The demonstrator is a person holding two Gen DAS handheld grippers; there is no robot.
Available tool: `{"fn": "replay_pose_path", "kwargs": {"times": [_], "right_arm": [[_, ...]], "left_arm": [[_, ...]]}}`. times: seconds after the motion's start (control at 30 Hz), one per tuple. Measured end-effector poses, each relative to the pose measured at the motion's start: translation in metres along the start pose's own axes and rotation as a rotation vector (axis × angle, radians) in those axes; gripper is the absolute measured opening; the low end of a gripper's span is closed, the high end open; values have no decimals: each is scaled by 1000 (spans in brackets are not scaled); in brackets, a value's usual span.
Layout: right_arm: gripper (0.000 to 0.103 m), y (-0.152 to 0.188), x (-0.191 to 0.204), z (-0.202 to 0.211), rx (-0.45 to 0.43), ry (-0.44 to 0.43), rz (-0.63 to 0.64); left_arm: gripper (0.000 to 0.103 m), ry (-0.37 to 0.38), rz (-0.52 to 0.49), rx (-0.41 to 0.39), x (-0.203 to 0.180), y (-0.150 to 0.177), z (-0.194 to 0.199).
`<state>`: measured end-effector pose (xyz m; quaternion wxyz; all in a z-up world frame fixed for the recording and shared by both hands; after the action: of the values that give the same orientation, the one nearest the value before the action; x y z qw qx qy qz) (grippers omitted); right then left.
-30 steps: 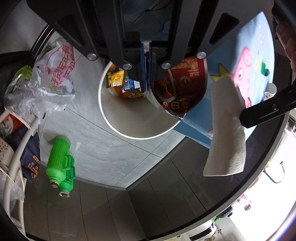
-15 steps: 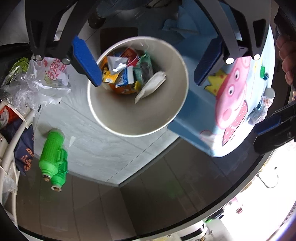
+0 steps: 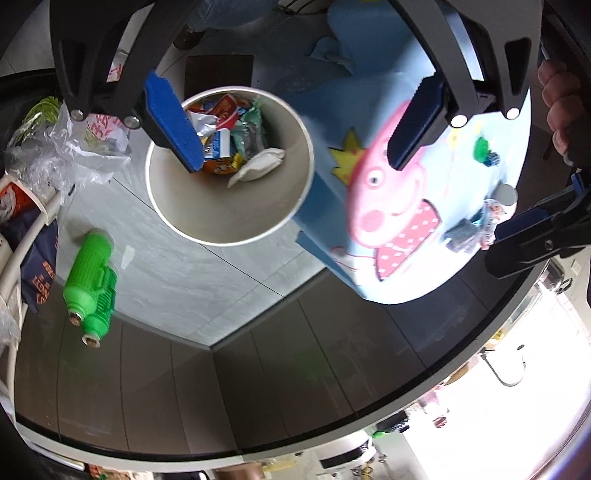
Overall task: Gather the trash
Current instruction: 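Grasp the blue mint roll with the left tool while the right tool grasps the green lid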
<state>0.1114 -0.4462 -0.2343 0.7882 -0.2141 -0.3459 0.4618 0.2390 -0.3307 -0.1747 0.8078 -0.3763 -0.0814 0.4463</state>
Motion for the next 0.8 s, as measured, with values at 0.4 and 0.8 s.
{"fn": "replay_pose_path", "kwargs": {"times": [0.4, 0.8], "right_arm": [[100, -5, 87, 20, 8, -117, 129], [100, 44, 204, -13, 135, -249, 332]], "left_arm": [[94, -84, 113, -64, 61, 10, 77], [94, -335, 318, -38, 211, 87, 144]]}}
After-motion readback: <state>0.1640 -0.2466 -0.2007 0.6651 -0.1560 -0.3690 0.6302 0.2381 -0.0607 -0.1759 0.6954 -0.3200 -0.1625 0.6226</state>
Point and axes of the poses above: each gripper's, at about its wrist camera, not at the fingertips, and z roughly against the way its jaws point, x to its left, y to its underside, the point moved 9 cm from there along -z, roughly the way its jaws point, and after that the axes turned 4 degrees about -x, right-handed, at the moved point
